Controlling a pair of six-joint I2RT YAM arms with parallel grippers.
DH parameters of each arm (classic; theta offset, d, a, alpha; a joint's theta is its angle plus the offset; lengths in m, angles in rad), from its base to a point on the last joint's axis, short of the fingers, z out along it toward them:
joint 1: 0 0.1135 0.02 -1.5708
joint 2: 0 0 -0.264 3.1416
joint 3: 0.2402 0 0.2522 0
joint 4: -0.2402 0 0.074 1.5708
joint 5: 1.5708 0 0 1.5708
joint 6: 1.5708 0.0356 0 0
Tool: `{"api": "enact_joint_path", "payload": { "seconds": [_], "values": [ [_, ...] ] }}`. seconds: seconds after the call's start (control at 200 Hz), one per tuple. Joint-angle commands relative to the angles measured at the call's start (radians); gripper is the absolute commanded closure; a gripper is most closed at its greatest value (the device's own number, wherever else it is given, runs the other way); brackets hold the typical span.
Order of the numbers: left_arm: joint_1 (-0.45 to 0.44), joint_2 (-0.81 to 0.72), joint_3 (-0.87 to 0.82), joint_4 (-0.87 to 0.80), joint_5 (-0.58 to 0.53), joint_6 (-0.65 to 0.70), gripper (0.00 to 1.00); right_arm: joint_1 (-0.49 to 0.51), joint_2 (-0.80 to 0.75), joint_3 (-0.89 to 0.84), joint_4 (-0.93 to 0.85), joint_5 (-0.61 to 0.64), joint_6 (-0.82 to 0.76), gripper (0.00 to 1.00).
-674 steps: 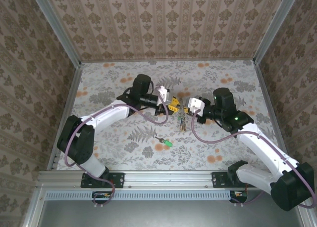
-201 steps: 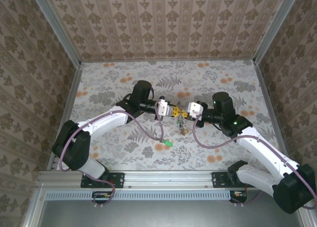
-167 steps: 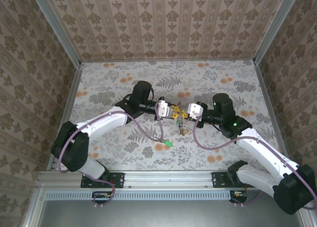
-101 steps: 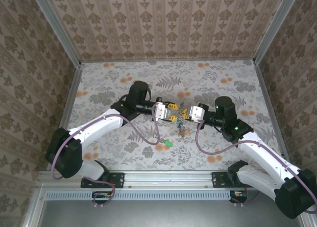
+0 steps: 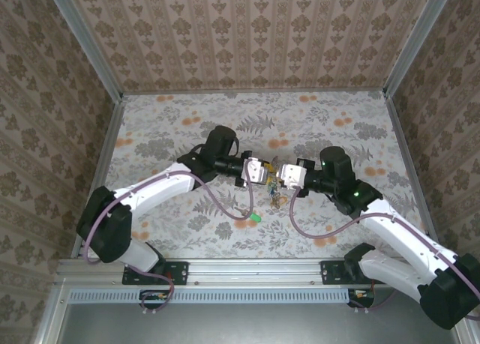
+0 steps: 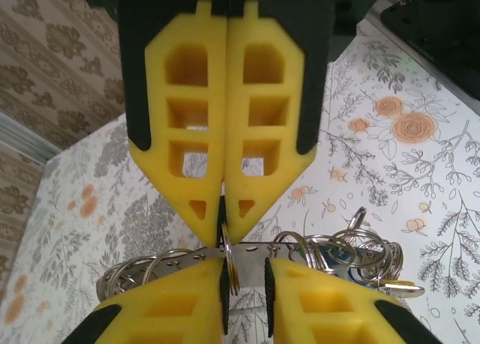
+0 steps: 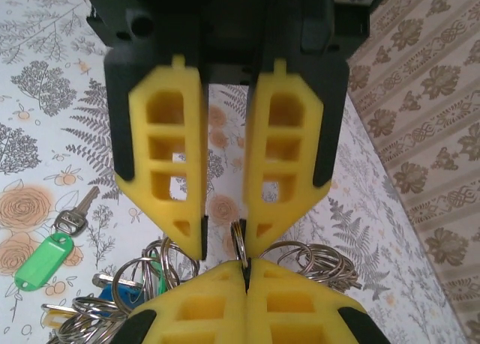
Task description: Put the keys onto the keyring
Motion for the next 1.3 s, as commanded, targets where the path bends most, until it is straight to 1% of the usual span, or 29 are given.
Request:
{"api": "enact_joint_path", "payload": {
  "seconds": [0.0, 0.1, 0.15, 0.285, 0.355, 0.4, 0.425, 0.615, 0.83, 0.915, 1.04, 1.215, 1.295],
  "values": [
    [-0.019, 0.017, 0.039, -0.048, -0.040, 0.006, 0.82, 0.019, -0.001, 0.051, -0.006, 0.055, -0.034, 1.00],
    [-0.026, 0.028, 0.047, -0.048, -0.078, -0.008, 0.90, 0.029, 0.004, 0.060, -0.022, 0.063, -0.044, 1.00],
    [-0.027, 0.029, 0.047, -0.046, -0.084, -0.010, 1.00, 0.031, 0.006, 0.058, -0.023, 0.068, -0.044, 1.00],
    [-0.029, 0.010, 0.022, -0.007, -0.078, -0.008, 1.00, 0.031, -0.001, 0.045, -0.021, 0.064, -0.041, 1.00],
    [-0.029, -0.003, 0.001, 0.025, -0.071, -0.008, 1.00, 0.029, -0.019, 0.022, 0.009, 0.057, -0.028, 0.86],
    [-0.025, -0.011, -0.016, 0.047, -0.057, -0.009, 1.00, 0.025, -0.031, 0.005, 0.034, 0.052, -0.018, 0.79],
    [-0.024, -0.016, -0.028, 0.065, -0.045, -0.008, 1.00, 0.021, -0.040, -0.003, 0.042, 0.046, -0.008, 0.77],
    [-0.004, -0.047, -0.090, 0.171, 0.030, -0.006, 1.00, -0.028, -0.086, -0.041, 0.036, -0.037, 0.032, 0.75],
    [0.021, -0.081, -0.123, 0.218, 0.075, 0.023, 1.00, -0.050, -0.110, -0.030, -0.052, -0.120, 0.015, 0.65],
    [0.027, -0.093, -0.126, 0.223, 0.087, 0.033, 1.00, -0.050, -0.097, -0.014, -0.088, -0.136, 0.000, 0.65],
    [0.028, -0.097, -0.124, 0.229, 0.112, 0.035, 1.00, -0.050, -0.073, -0.002, -0.064, -0.167, 0.007, 0.66],
    [0.029, -0.093, -0.129, 0.269, 0.136, 0.005, 1.00, -0.050, -0.042, -0.004, 0.018, -0.195, 0.035, 0.75],
    [0.028, -0.090, -0.130, 0.286, 0.151, -0.008, 1.00, -0.050, -0.038, -0.015, 0.056, -0.201, 0.053, 0.77]
  ]
}}
